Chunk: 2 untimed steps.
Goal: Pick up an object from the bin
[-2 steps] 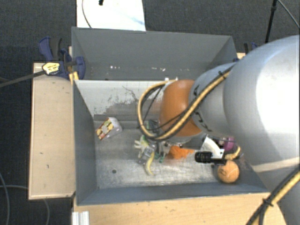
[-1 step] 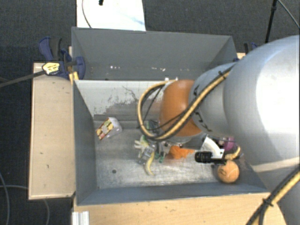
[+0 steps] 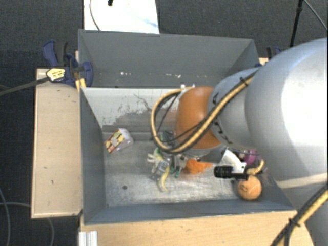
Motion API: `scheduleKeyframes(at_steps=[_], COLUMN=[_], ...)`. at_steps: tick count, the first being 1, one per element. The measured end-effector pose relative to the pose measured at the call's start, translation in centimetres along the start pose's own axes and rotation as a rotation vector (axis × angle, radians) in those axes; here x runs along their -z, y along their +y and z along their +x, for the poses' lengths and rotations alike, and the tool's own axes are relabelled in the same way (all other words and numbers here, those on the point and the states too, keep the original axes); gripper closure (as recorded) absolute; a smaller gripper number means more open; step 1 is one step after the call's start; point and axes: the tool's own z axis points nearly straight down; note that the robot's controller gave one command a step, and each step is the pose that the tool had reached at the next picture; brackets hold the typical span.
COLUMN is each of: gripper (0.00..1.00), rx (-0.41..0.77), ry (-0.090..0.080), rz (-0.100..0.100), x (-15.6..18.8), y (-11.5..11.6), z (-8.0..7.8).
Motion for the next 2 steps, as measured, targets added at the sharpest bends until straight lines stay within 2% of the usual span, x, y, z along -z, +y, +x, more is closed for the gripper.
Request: scheduleKeyframes(at_steps=[1,2], gripper=[1.0,1.0], rx=[0.001,0.002], ry=[0.008,0.004], rz=[0.008,0.005], x=[1.2,2.6], y=[-0.2,-0.1], z=[0.1,0.0])
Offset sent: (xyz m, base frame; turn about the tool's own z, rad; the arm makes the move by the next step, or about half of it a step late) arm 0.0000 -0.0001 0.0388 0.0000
